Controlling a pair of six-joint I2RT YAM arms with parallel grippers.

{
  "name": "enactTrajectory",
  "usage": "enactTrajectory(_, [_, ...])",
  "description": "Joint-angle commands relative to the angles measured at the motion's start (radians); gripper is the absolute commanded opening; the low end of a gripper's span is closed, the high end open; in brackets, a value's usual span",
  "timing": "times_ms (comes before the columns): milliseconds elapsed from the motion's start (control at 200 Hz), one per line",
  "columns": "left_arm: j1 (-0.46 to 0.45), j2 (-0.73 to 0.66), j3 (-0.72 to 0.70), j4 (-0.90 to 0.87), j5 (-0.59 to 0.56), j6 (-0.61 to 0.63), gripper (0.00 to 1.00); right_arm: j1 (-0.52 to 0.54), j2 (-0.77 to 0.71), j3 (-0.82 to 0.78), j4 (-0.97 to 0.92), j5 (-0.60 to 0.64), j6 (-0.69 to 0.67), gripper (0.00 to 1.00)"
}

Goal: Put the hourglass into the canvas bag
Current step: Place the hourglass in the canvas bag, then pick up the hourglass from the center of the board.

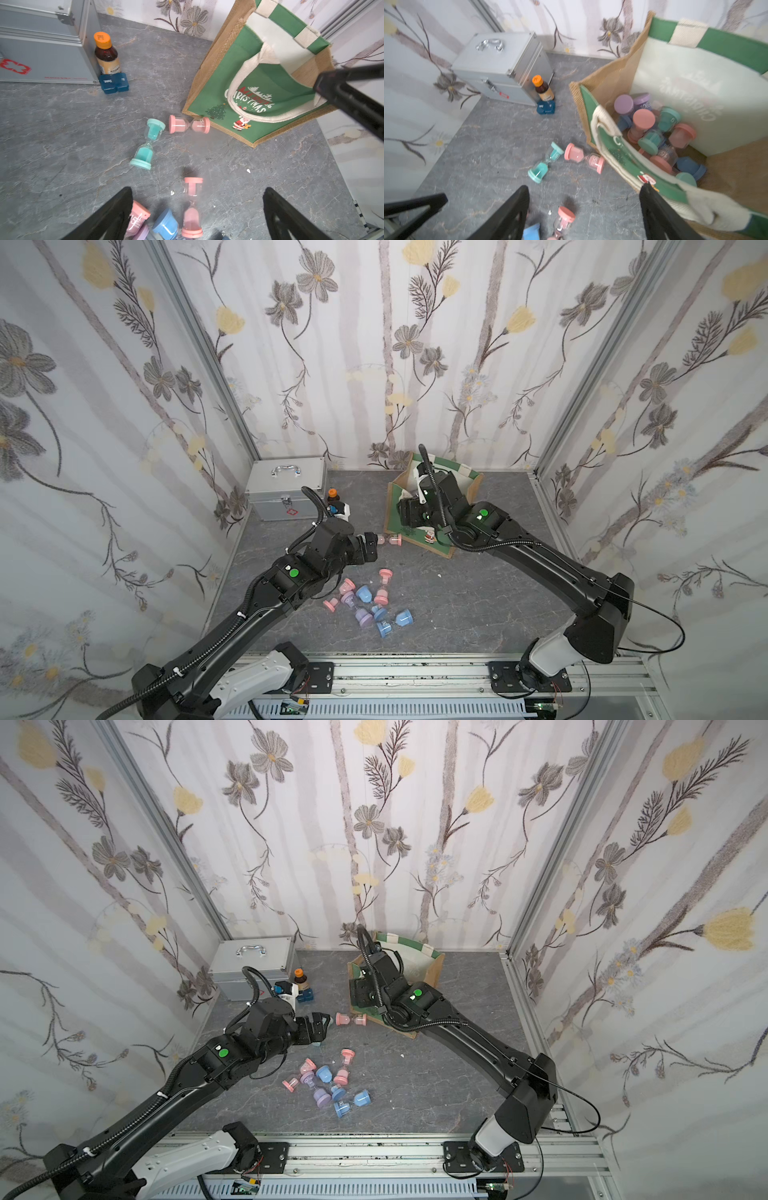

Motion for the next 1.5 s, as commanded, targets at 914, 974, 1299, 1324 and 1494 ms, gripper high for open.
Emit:
enactTrajectory(914, [0.001,-0.228,-0.174,-0.211,-0.059,-0.121,1.0,0.267,0.261,-0.297,0.141,-0.176,0.459,0.68])
enactTrajectory(974, [0.001,-0.225,-0.172,-0.215,-0.058,-0.122,1.0,0.267,0.267,-0.297,0.133,-0.173,0.465,0.65])
enactTrajectory(1299, [0.001,-0.228,-0.182,-0.205,-0.05,-0.127,1.0,0.264,0.325,-0.294,0.097,-0.131,0.469,0.56])
enactTrajectory(1324, [0.001,-0.228,-0.182,-0.206,-0.05,-0.128,1.0,0.264,0.328,-0.296,0.087,-0.126,0.471,0.56])
enactTrajectory(1494, [0.002,-0.227,-0.184,-0.194,-0.042,-0.131,1.0,0.256,0.323,-0.317,0.063,-0.081,0.468,0.51])
